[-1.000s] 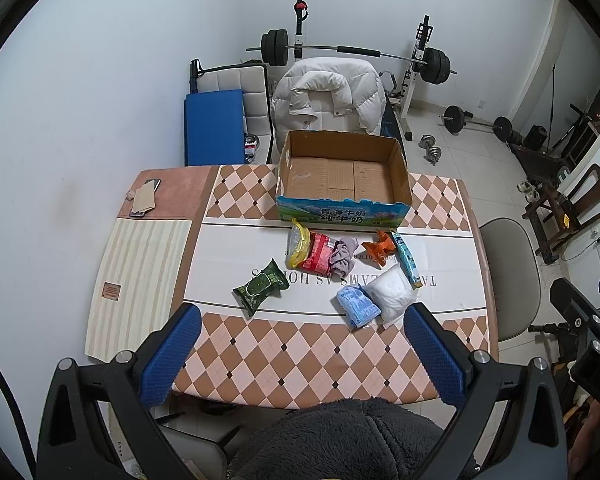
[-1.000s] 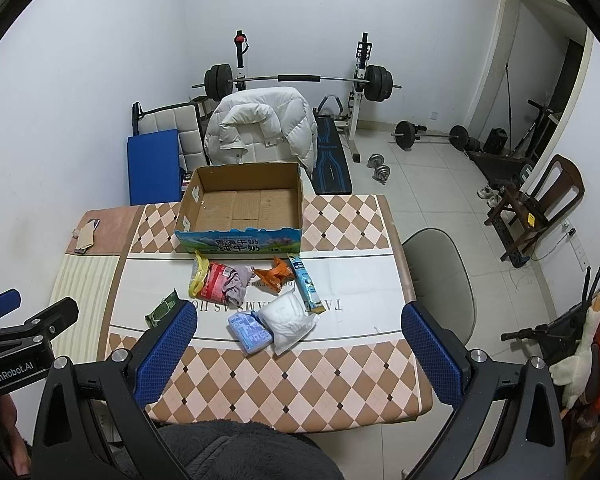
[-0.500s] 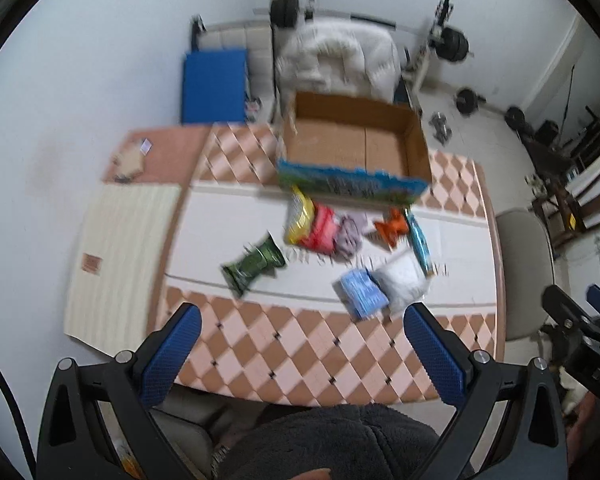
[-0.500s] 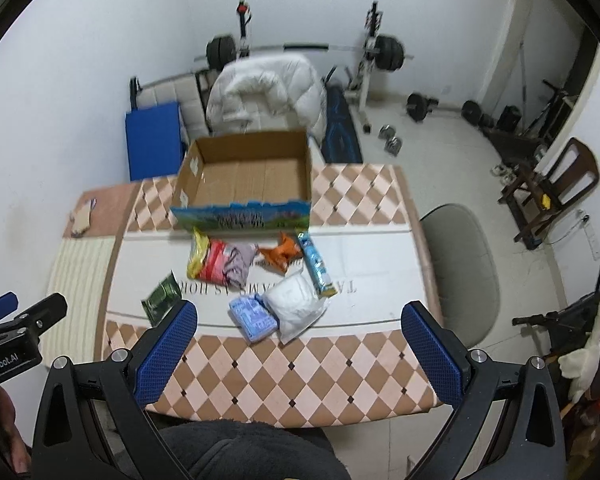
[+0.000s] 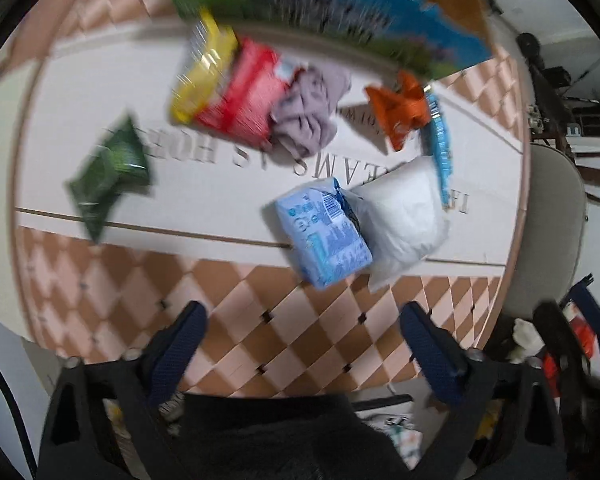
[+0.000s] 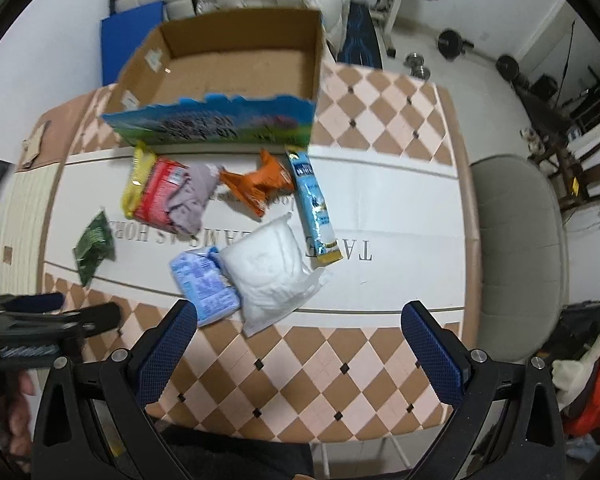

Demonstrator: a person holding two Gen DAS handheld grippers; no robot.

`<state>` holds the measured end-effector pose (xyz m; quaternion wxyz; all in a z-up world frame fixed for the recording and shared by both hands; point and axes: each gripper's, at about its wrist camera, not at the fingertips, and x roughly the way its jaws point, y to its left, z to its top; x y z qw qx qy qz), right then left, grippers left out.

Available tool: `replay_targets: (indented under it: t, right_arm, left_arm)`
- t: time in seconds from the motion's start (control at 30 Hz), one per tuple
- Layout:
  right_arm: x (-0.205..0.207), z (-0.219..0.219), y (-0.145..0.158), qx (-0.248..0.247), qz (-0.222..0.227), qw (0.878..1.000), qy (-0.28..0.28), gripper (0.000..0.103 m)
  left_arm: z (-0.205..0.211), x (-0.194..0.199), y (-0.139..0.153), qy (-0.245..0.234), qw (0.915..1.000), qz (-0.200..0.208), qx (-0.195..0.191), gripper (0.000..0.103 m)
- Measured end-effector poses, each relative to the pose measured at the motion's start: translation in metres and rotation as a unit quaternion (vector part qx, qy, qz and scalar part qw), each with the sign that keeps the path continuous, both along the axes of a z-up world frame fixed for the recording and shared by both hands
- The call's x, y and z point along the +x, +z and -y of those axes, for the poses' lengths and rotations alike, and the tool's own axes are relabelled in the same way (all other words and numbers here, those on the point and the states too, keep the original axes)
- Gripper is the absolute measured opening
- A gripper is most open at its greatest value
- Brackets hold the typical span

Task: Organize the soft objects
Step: 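Grasp the blue tissue pack with the left gripper while the right grasps the white bag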

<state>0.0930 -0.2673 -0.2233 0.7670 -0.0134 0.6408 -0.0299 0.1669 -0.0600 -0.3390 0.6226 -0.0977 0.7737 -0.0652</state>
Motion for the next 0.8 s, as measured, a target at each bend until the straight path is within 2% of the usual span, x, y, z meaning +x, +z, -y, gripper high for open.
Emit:
replay_targets:
  t: [0.07, 0.2, 0.33, 0.5, 0.63, 0.7, 0.8]
  right_arm:
    - [0.008, 0.008, -0.021, 0.006, -0.019, 1.0, -0.002, 0.103]
    - [0.02, 0.017, -0.061, 0.015, -0.049, 0.999, -0.001, 0.103]
    - [0.029, 0.013, -0.092, 0.025, -0.072, 0.997, 0.022, 0.103]
    - [0.04, -0.001, -0.126, 0.037, -0.109, 0.992, 0.061, 0.103]
    - [0.051, -0.015, -0.152, 0.031, -0.133, 0.987, 0.087, 0.103]
    - [0.057, -0.02, -0.165, 0.033, -0.149, 0.984, 0.093, 0.103]
    - [0.062, -0.025, -0.187, 0.039, -0.18, 0.978, 0.093, 0.103]
  left_arm:
    - [0.01, 0.006, -0.028, 0.005, 0.9997, -0.025, -0.005, 0.082]
    - [0.026, 0.016, -0.078, 0.028, 0.9973, -0.066, -0.014, 0.081]
    - [0.036, 0.019, -0.106, 0.03, 0.9965, -0.076, 0.015, 0.081]
    - [0.033, 0.01, -0.112, -0.005, 0.9953, -0.058, 0.077, 0.081]
    - [0.016, -0.001, -0.105, -0.02, 0.9928, -0.048, 0.108, 0.082]
    - [0.01, -0.006, -0.102, -0.021, 0.9931, -0.048, 0.105, 0.082]
    - [0.002, -0.011, -0.103, 0.011, 0.9958, -0.068, 0.06, 0.083]
